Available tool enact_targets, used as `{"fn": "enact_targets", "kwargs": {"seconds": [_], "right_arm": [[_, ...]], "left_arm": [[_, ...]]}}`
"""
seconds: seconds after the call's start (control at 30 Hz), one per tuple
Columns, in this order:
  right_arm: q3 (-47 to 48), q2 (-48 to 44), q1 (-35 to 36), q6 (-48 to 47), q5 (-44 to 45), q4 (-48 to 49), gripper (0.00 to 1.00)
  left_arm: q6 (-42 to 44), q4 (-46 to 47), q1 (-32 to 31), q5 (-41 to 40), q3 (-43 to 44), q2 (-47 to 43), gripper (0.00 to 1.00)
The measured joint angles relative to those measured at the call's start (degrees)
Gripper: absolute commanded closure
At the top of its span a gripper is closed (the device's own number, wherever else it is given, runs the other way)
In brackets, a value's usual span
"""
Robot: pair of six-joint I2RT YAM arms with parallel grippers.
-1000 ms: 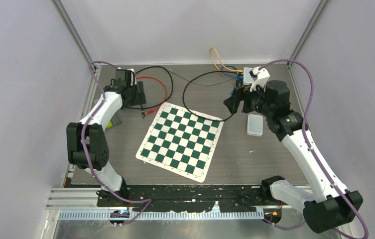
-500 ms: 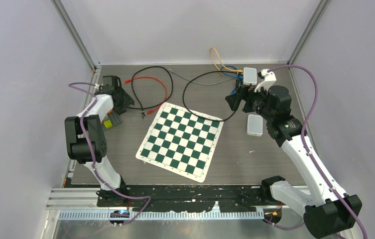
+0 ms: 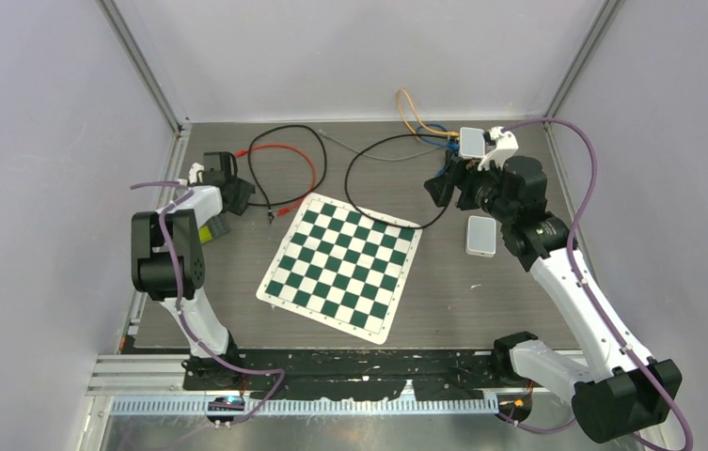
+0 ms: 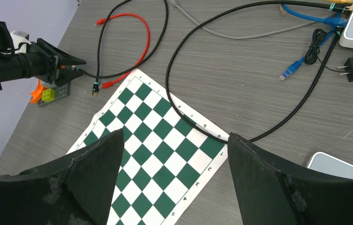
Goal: Insert the plug into the switch port
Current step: Pick up the connector from the center of the board.
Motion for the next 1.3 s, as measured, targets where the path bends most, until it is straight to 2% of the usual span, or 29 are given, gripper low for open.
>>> {"fn": "enact_targets", "kwargs": {"seconds": [0.4, 0.87, 1.3], "right_arm": [[3.13, 2.01, 0.0, -1.14, 1.22, -1.62, 0.13], [4.0, 2.56, 0.0, -1.31, 1.86, -2.27, 0.13], [4.0, 2.4, 0.0, -1.38, 1.25, -3.5, 0.13]], "left_arm": [[-4.57, 5.27, -0.17, -3.52, -0.83, 0.94, 0.58], [-0.33, -3.17, -4.94, -12.22, 4.81, 0.26, 0.57], [-7.39, -6.99, -8.17, -15.93, 1.81, 0.15, 0.59]]}}
